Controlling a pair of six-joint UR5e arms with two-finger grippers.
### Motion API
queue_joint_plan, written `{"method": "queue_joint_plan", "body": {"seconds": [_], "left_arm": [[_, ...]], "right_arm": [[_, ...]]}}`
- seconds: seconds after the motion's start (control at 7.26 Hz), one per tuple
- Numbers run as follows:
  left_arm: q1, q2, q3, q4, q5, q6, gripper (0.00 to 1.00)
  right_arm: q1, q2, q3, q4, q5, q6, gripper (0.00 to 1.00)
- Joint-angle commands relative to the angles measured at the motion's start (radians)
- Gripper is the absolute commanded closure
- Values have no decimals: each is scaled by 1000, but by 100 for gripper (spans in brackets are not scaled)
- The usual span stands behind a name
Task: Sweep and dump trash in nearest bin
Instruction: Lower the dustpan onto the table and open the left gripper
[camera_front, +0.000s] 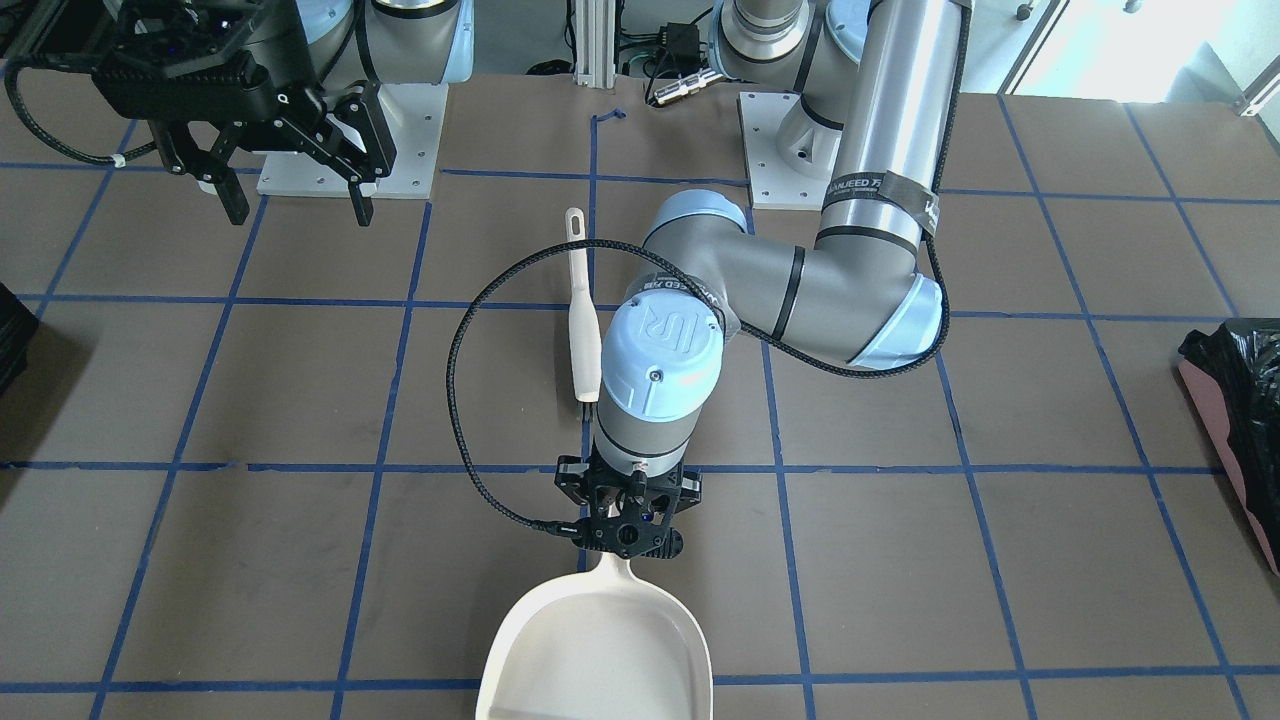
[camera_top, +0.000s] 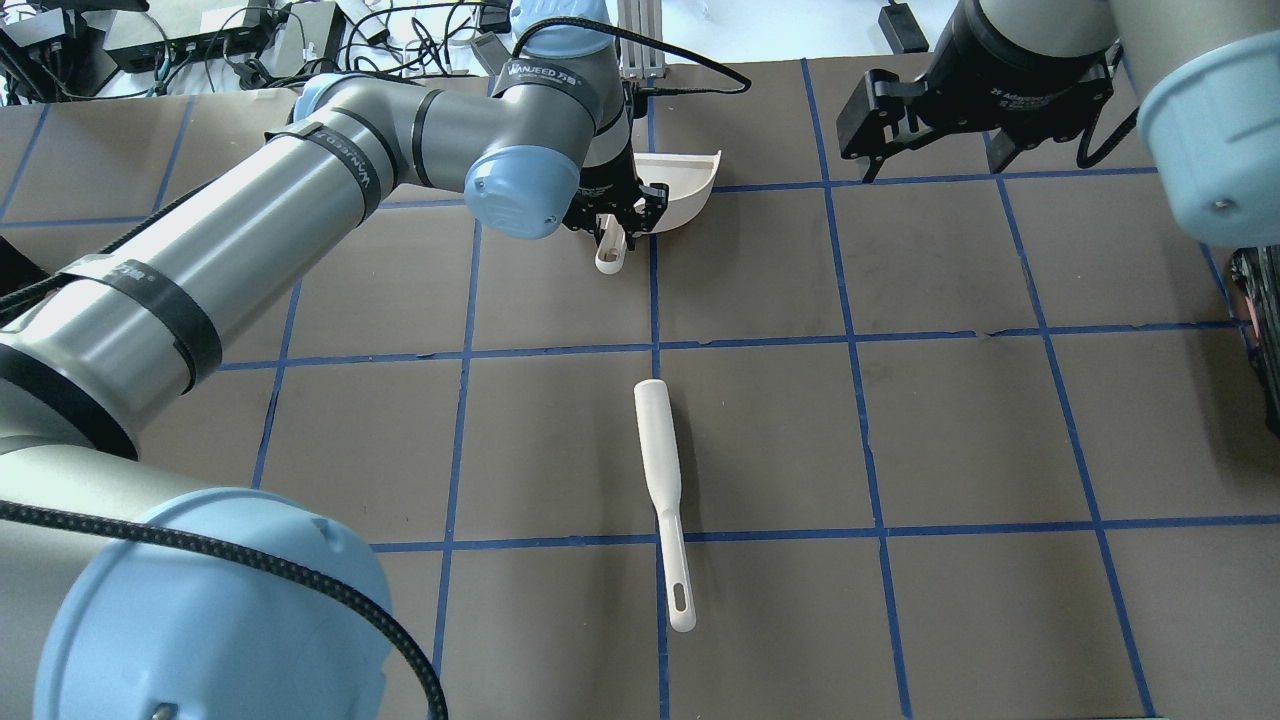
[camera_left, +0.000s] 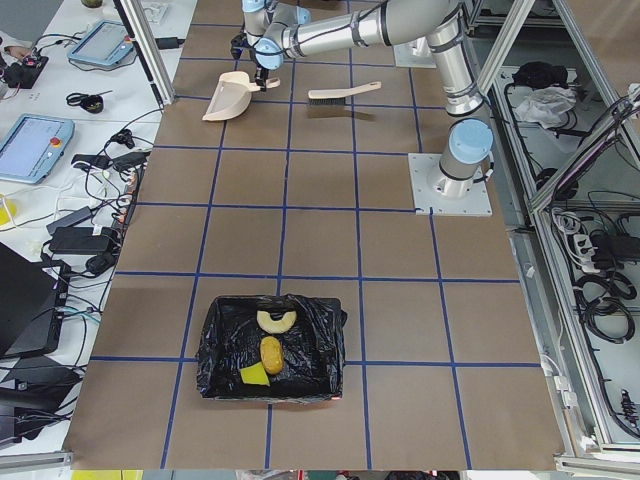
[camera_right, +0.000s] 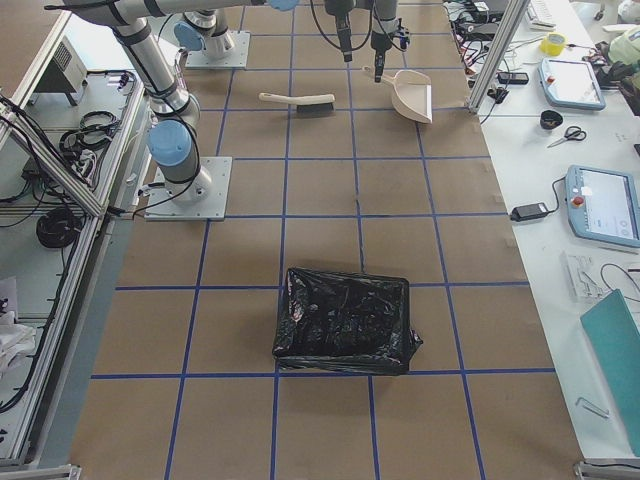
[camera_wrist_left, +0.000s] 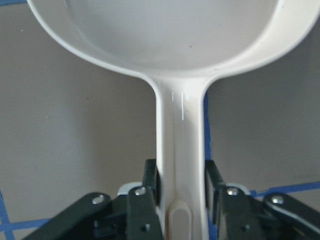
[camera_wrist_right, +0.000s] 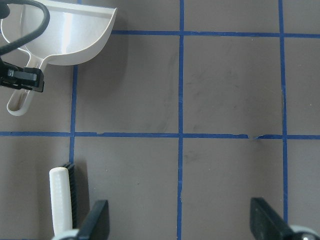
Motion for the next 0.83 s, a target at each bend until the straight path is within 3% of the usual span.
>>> {"method": "queue_joint_plan", "body": {"seconds": [0.0,0.41,0.55,0.69], "left_arm": [[-13,0,-1,-2,6,-37,100],[-35,0,-4,0,7,-71,100],[-35,0,-7,1,9,-74,78],[-35,0,-10,8,7,-68,38]], "right_arm": [[0,0,0,0,2,0,0],[0,0,0,1,0,0,0],[0,0,0,1,0,0,0],[0,0,0,1,0,0,0]]}}
